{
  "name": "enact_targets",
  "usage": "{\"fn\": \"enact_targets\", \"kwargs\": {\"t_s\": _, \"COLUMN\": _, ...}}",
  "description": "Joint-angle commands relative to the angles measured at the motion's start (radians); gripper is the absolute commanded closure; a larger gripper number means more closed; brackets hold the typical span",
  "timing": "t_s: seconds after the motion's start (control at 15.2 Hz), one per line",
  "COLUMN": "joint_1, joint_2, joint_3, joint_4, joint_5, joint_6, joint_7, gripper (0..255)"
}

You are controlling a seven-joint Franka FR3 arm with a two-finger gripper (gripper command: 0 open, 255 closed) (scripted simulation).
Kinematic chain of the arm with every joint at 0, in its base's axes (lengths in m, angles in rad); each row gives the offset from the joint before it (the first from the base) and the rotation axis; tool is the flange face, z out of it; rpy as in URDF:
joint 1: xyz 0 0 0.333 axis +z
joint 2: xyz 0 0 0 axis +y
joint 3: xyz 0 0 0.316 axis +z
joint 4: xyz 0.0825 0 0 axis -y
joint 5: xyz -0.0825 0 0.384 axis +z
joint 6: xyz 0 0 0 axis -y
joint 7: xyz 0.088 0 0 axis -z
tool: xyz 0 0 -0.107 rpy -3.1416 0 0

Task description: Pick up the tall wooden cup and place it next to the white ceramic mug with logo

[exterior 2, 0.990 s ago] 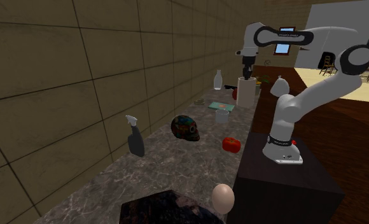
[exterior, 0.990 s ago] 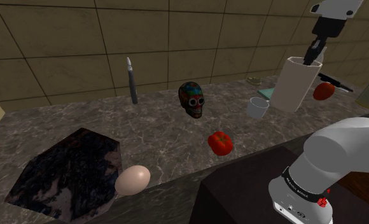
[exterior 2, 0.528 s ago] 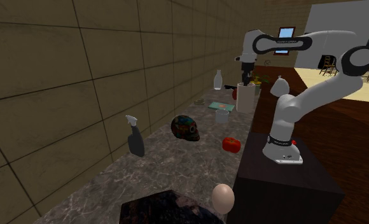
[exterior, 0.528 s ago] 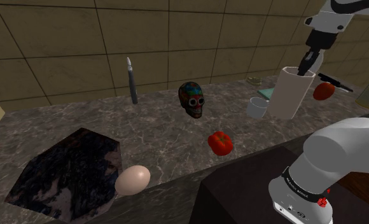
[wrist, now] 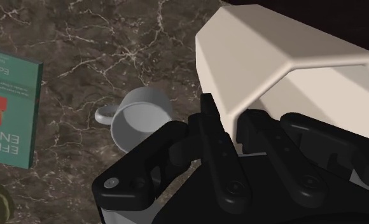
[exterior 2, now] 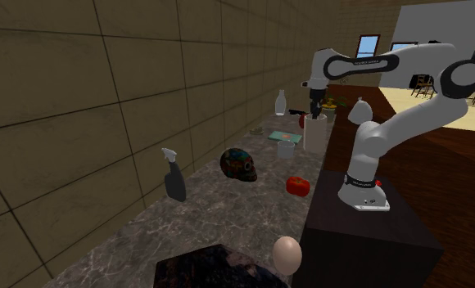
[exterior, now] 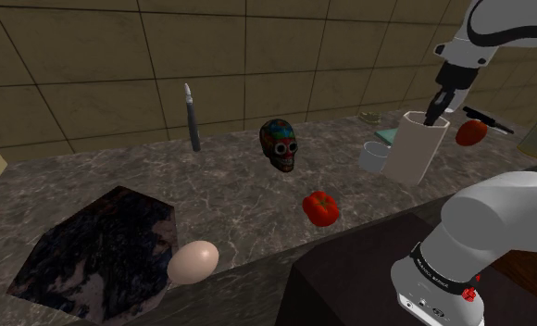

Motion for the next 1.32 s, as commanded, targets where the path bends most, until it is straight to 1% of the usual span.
{"fn": "enact_targets", "kwargs": {"t_s": 0.0, "joint_1": -0.003, "joint_2": -0.002, "joint_3": -0.006, "joint_4": -0.027, "joint_5": -0.006, "joint_6": 0.026, "joint_7": 0.001, "gripper": 255}}
{"fn": "enact_targets", "kwargs": {"t_s": 0.66, "joint_1": -0.018, "joint_2": 0.007, "joint_3": -0.041, "joint_4": -0.155, "joint_5": -0.04, "joint_6": 0.162, "joint_7": 0.005, "gripper": 255}}
{"fn": "enact_targets", "kwargs": {"t_s": 1.19, "joint_1": -0.03, "joint_2": 0.042, "joint_3": -0.077, "joint_4": -0.25, "joint_5": -0.075, "joint_6": 0.291, "joint_7": 0.008, "gripper": 255}}
{"fn": "enact_targets", "kwargs": {"t_s": 1.25, "joint_1": -0.03, "joint_2": 0.042, "joint_3": -0.077, "joint_4": -0.25, "joint_5": -0.075, "joint_6": 0.291, "joint_7": 0.008, "gripper": 255}}
